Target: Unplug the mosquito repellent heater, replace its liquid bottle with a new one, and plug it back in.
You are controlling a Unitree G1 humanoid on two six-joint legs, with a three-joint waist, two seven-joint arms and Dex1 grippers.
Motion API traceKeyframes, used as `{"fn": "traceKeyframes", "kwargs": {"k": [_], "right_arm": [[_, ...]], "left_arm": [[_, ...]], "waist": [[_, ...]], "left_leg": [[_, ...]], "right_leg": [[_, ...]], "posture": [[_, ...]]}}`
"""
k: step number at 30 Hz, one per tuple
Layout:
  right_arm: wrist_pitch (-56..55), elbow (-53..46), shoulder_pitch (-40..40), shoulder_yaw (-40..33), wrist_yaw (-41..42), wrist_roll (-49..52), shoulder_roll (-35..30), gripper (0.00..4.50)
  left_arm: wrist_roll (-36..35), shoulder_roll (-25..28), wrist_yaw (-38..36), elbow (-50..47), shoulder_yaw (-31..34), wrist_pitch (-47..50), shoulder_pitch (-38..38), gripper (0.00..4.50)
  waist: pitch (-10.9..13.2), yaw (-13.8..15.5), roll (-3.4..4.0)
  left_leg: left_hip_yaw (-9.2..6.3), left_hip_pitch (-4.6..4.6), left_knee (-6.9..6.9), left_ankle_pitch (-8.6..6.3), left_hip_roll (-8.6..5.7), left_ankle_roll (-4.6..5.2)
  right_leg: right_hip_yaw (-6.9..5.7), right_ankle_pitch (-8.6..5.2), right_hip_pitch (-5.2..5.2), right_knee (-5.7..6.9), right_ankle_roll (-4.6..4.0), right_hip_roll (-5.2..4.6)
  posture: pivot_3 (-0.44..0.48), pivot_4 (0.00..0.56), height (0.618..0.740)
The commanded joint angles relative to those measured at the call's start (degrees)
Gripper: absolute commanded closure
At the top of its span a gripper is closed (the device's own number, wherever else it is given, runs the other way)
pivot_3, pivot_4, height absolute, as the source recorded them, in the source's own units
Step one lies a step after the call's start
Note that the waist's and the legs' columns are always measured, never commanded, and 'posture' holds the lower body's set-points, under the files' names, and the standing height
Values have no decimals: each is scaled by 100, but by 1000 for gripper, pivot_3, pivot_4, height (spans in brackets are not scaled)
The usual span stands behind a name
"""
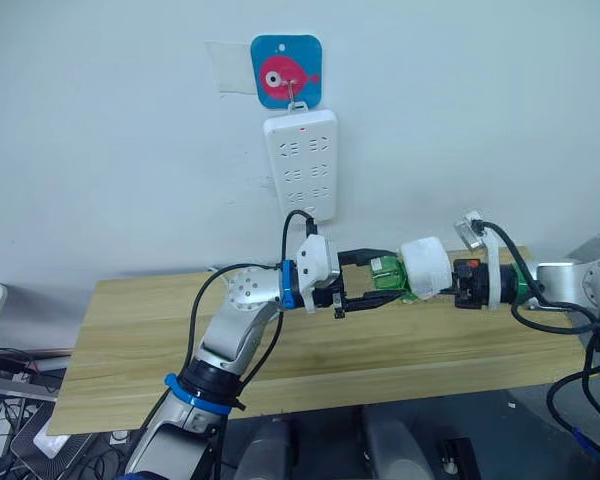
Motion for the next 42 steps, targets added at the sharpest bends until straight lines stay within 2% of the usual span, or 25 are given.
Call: {"fn": "traceKeyframes", "kwargs": {"k": [1,7,13,27,30,34,36,38,42], "right_arm": [[463,-425,122,-406,251,886,-161,4465],[633,-514,185,-326,104,2154,-518,4465],[1,-334,137,81,-688,3283,-766,4465],[-280,134,-432,62,-1045,3380,-324,4465],[-210,-81,-267,44,-994,3380,-431,4465],[-148,-989,346,11,-850,3380,-821,4465],[-224,-1375,614,-140,-791,3034,-943,4465],[-304,-1808,883,-426,-312,2179,-1078,4465],[-1064,-2279,1530,-808,1345,299,-1654,3189]], "left_arm": [[92,31,85,-105,42,-109,-27,2238],[199,51,102,1,-3,-174,-63,2238],[226,9,67,104,-19,-207,-129,2238],[267,109,-106,20,-221,-107,5,2238],[241,106,-75,28,-185,-53,-4,2238],[111,89,-25,-91,-171,207,91,2238],[-56,91,25,-190,-99,495,142,2238],[-356,150,-5,-244,73,903,143,2238],[-978,561,-346,-503,295,1750,249,2238]], "waist": [[0,2,0],[0,1,-1],[1,-6,-2],[1,-12,-2],[1,-11,-2],[0,1,0],[0,-1,0],[0,0,0],[-1,-14,1]], "left_leg": [[-3,0,0,0,1,0],[1,0,1,0,-2,0],[0,0,1,0,1,0],[0,0,1,0,0,0],[-4,-5,1,0,0,0],[-10,-15,1,0,-1,0],[-16,-19,0,-1,0,2],[-16,-22,0,-1,0,2],[-9,-16,5,-2,0,3]], "right_leg": [[-3,0,1,0,0,0],[0,0,2,-1,0,0],[-2,0,3,-1,0,0],[-2,0,2,-2,1,0],[-3,0,1,-3,1,0],[-8,0,-1,-13,1,-1],[-14,0,-1,-22,1,0],[-13,0,-3,-23,1,-1],[-11,6,0,-23,13,8]], "posture": [[-165,224,740],[-171,224,740],[-187,221,740],[-197,221,740],[-196,221,740],[-190,218,740],[-191,216,740],[-190,218,740],[-195,214,740]]}}
